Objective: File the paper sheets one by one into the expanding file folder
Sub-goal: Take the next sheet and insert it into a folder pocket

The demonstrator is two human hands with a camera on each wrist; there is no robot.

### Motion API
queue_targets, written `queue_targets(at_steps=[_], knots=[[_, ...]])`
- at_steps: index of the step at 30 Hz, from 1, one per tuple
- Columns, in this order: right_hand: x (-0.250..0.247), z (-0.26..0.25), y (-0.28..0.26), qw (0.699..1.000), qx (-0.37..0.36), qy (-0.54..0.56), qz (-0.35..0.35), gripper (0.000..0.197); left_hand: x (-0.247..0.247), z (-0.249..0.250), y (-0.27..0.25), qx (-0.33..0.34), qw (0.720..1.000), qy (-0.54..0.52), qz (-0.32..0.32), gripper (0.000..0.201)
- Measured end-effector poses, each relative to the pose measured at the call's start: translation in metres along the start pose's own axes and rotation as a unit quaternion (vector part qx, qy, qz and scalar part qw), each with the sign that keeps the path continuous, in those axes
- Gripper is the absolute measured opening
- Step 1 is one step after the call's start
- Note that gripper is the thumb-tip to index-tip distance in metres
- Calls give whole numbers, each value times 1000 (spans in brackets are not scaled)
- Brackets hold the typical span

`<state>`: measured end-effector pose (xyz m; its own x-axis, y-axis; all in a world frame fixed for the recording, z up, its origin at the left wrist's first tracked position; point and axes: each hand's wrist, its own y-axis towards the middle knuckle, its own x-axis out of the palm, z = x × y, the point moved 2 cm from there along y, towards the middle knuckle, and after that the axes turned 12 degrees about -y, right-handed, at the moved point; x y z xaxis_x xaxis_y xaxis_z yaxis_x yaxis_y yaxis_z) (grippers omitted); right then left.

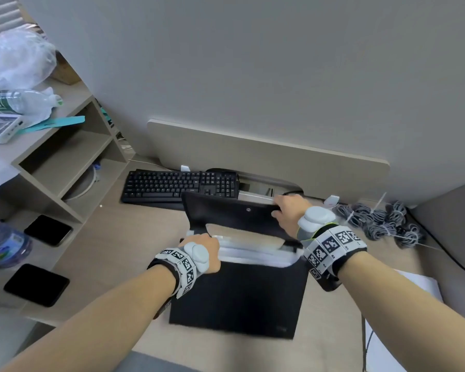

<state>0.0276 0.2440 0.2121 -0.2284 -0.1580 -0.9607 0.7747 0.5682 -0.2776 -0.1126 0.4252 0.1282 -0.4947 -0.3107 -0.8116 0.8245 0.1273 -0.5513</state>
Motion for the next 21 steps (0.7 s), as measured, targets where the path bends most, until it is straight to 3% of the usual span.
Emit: queue_targets(at_steps=[5, 10, 13, 18, 21], knots=[[75, -15, -3, 995, 28, 66, -66, 20, 47, -16, 3, -22, 998, 28, -60, 22], [113, -11, -16, 985, 51, 142, -80, 27, 64, -10, 19, 19, 1000, 1, -15, 29], [127, 28, -40, 978, 104, 167, -73, 28, 73, 17, 31, 47, 998, -26, -12, 34], [147, 112, -94, 966, 176, 180, -51, 28, 86, 93, 43, 60, 990, -126, -29, 20], [167, 157, -122, 955, 218, 196, -39, 25, 97, 134, 49, 75, 988, -131, -30, 19]])
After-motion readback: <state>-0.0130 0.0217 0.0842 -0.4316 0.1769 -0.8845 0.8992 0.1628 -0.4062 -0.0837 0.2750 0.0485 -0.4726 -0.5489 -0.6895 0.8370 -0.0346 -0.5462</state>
